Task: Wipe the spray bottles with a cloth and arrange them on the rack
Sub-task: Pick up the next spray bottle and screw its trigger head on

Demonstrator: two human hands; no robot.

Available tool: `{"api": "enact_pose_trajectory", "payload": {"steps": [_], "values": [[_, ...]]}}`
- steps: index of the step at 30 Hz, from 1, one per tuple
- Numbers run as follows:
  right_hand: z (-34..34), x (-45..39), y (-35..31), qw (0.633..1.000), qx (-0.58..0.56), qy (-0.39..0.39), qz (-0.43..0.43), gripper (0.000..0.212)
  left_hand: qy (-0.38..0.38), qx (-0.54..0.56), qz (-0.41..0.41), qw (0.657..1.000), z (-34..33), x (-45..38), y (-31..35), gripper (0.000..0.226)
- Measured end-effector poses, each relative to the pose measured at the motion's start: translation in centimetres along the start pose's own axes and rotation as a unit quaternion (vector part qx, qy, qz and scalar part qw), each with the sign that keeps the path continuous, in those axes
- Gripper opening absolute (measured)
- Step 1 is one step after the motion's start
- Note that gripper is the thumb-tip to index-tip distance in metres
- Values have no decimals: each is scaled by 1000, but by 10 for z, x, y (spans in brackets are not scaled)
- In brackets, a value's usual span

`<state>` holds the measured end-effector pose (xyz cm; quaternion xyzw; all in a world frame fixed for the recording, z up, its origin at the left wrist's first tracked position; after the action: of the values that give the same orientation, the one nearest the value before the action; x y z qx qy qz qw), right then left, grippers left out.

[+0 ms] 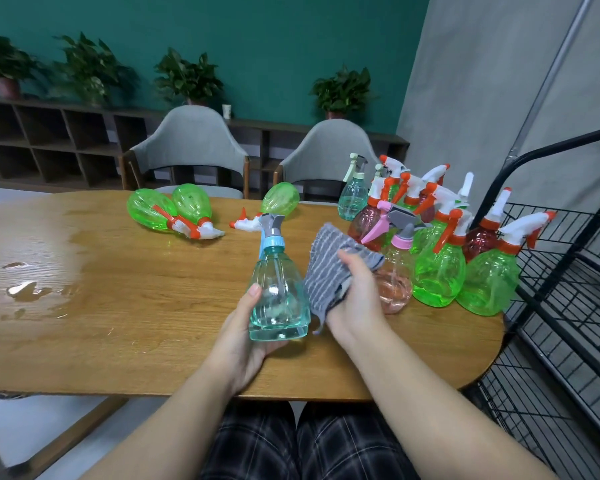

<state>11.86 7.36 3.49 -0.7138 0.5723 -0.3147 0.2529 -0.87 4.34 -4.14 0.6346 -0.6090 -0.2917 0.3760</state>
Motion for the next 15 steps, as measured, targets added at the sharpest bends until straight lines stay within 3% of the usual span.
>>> {"api": "enact_pose_trajectory", "payload": {"steps": [2,6,10,15], "values": [[-7,-4,5,991,132,-9,31,15,-18,-13,-8,1000,-3,2,1,54],[-20,-7,22,909,395,-71,114,24,-24,-14,-9,1000,-5,2,1,46],[-22,-5,23,882,402,-145,197,38,-3,-26,-19,999,-1,0,1,52],[-16,7,25,796,493,-201,288,45,1,-26,-14,1000,0,-1,0,56]]}}
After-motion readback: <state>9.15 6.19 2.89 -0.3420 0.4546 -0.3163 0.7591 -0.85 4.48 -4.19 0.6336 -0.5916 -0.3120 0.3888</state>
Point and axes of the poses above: each hand's wrist, its own x-axis away from the middle knuckle, its own z-axis out of the back of the hand, y = z × x, the point moved 7 cm from there along -x, towards the middle knuckle, and after that the axes turned 5 degrees about -x, right-handed, at the moved point
